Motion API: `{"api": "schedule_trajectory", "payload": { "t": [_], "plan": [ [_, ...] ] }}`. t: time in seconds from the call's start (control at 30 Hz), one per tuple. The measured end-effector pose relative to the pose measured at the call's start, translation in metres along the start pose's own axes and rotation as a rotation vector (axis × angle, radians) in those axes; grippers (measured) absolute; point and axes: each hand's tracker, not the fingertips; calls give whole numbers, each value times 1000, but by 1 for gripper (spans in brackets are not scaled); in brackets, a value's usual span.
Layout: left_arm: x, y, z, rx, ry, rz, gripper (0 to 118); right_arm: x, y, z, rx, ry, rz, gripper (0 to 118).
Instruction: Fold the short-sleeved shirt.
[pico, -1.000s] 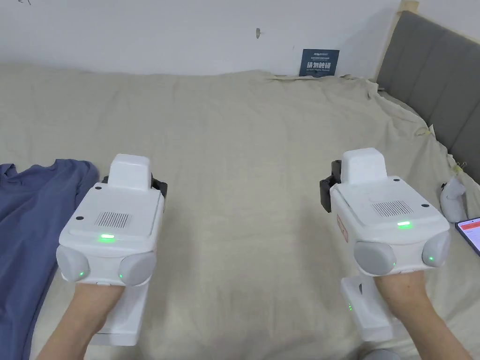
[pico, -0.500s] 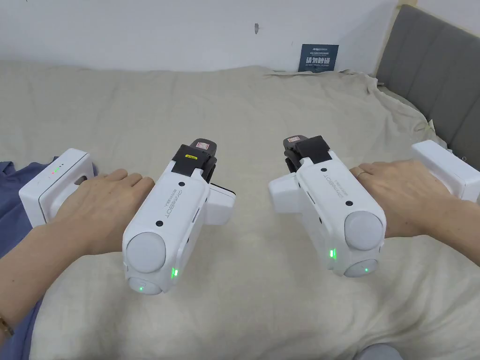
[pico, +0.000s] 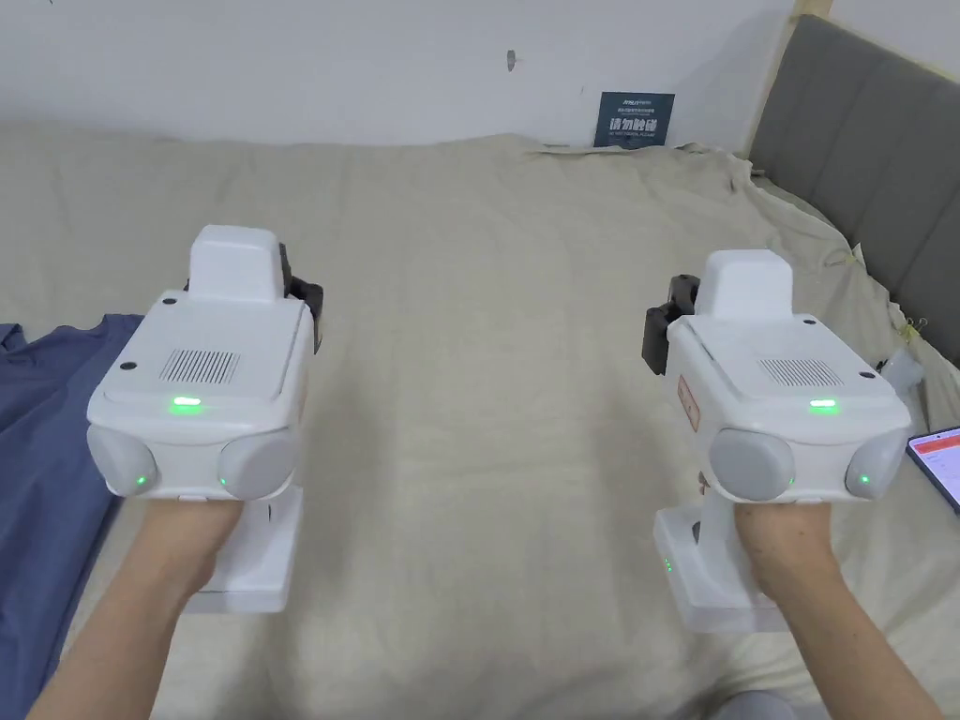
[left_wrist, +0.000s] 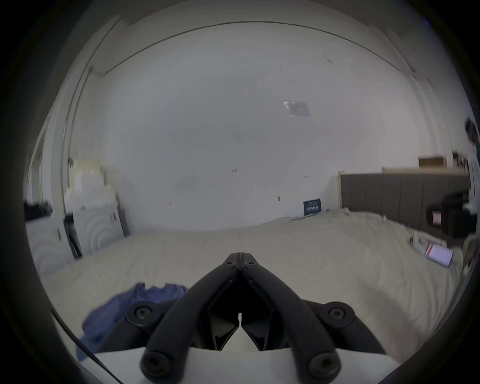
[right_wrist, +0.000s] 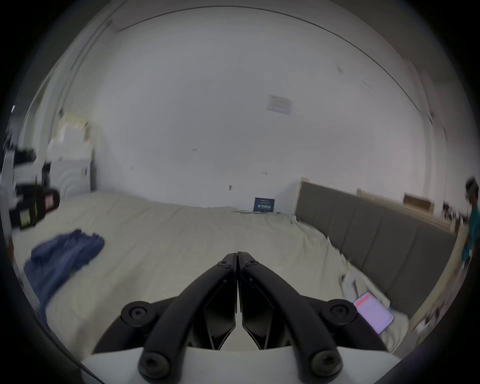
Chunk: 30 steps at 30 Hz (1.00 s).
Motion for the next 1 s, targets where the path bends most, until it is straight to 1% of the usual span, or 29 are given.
{"api": "schedule_trajectory", "payload": {
  "t": [0.03, 0.13, 0.27, 0.37, 0.47, 0.57, 0.67, 0.8, 1.0],
  "plan": [
    [-1, -4, 1, -12, -4, 19, 0, 0, -3, 2, -1, 1, -6, 0],
    [1, -12, 3, -27, -13, 19, 0, 1, -9, 4, -4, -8, 21, 0],
    [7, -19, 7, -34, -30, -5, 0, 1, -14, 6, -15, -2, 10, 0],
    [6, -22, 5, -41, -33, 5, 0, -4, -15, 7, -10, 11, 46, 0],
    [5, -23, 4, -43, -31, 10, 0, -5, -13, 9, -8, 28, 40, 0],
    [3, -22, 4, -41, -30, 8, 0, -9, -13, 10, -1, 23, 62, 0],
    [2, -21, 5, -37, -28, 10, 0, -9, -13, 10, -6, 30, 47, 0],
    [1, -21, 5, -38, -34, 7, 0, -12, -15, 9, -16, 33, 83, 0],
    [4, -23, 5, -43, -41, -9, 0, -12, -16, 10, -18, 34, 77, 0]
  ]
}}
